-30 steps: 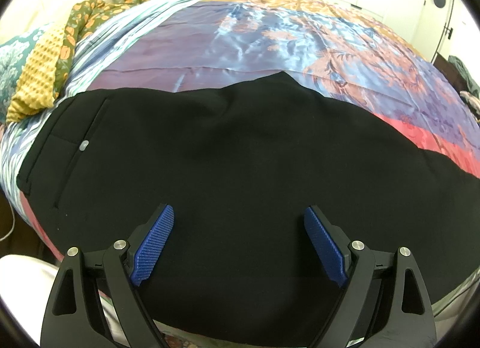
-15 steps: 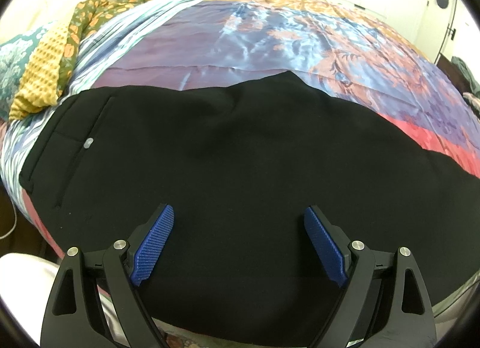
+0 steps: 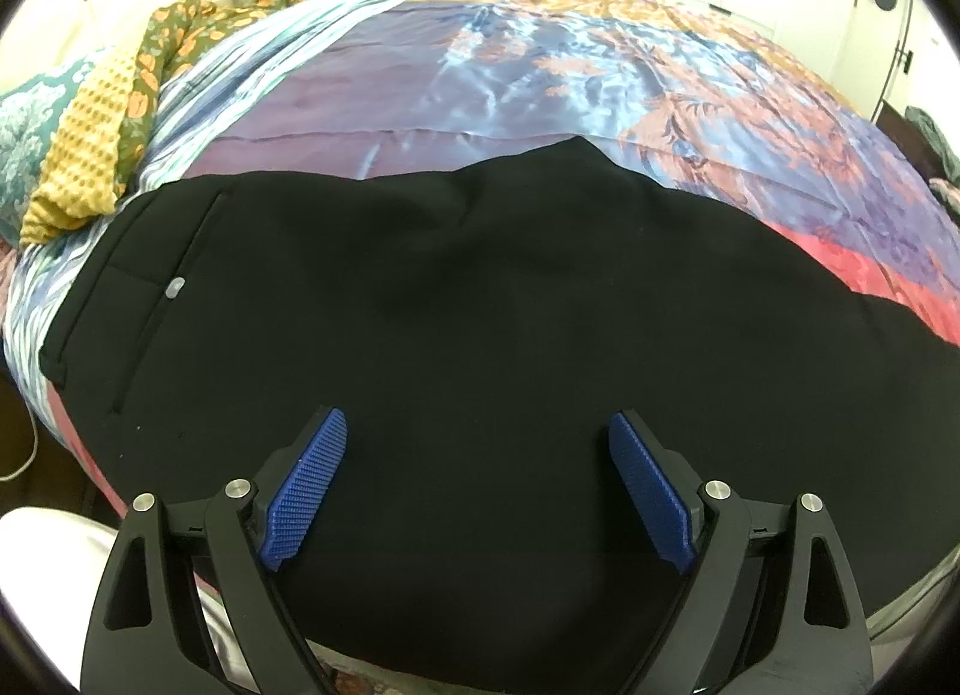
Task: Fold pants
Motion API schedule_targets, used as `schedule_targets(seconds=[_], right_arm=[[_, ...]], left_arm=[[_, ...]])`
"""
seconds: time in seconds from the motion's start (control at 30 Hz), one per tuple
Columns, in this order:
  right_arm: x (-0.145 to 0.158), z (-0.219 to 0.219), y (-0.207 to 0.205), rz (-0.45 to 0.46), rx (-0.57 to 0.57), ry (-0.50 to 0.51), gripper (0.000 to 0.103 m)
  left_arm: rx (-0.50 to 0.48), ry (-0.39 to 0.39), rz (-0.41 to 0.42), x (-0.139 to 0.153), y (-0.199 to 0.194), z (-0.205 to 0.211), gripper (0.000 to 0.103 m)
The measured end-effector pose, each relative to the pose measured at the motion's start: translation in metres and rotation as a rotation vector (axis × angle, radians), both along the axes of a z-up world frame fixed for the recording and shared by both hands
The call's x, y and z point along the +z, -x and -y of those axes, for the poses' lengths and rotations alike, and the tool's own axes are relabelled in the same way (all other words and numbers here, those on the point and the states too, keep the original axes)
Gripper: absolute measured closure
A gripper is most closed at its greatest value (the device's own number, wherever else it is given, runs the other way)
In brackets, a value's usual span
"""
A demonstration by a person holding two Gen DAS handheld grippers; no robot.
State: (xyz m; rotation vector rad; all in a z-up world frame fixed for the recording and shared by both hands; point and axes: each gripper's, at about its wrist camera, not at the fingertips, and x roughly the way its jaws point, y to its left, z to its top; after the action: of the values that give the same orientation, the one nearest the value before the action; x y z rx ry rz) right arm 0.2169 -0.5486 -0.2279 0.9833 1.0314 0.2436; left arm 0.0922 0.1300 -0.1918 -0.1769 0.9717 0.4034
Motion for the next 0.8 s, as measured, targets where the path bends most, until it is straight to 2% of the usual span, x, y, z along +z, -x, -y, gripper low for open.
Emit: schedule_targets(seconds=[0.1,0.23,0.27,0.3,0.33,0.4,0.43,0.47,0.5,0.7,0.8], right_arm=[[-0.002,-0.002,-0.006,-0.018,0.036,0.018,0.046],[0.0,-0.014,-0.017,-0.043,0.085,0.123,0.047],[0.002,-0.019,-0.02,-0.049,0.093,0.157,0.053],[0.003,-0.021,-0.021,-0.054,0.092,0.179,0.071],[0.002,-0.022,-0.022,-0.057,0.09,0.184,0.078],[0.005,-0.024,-0.02,-0.049,0.077,0.188,0.083],[0.011,-0.029,-0.017,-0.031,0.065,0.182,0.084],[0.017,-0.031,-0.012,-0.007,0.058,0.156,0.091],[0.022,-0.035,-0.011,0.011,0.053,0.133,0.091],[0.076,-0.1,-0.004,0.137,0.145,0.008,0.091],[0.089,-0.154,-0.002,0.179,0.178,-0.118,0.091]], left_arm=[[0.001,0.001,0.0,0.0,0.0,0.0,0.012],[0.0,0.001,0.0,0.0,0.0,0.0,0.011],[0.0,0.007,-0.001,0.0,0.0,0.0,0.011],[-0.002,0.026,0.0,0.002,0.001,-0.001,0.012],[-0.004,0.043,0.005,0.005,0.001,-0.002,0.014],[-0.01,0.121,0.049,0.016,0.009,-0.002,0.015],[-0.013,0.159,0.075,0.021,0.015,-0.001,0.015],[-0.015,0.194,0.096,0.025,0.021,0.0,0.015],[-0.017,0.212,0.103,0.026,0.025,0.001,0.015],[-0.037,0.235,0.099,0.021,0.016,0.005,0.015],[-0.035,0.251,0.116,0.021,0.015,0.003,0.015]])
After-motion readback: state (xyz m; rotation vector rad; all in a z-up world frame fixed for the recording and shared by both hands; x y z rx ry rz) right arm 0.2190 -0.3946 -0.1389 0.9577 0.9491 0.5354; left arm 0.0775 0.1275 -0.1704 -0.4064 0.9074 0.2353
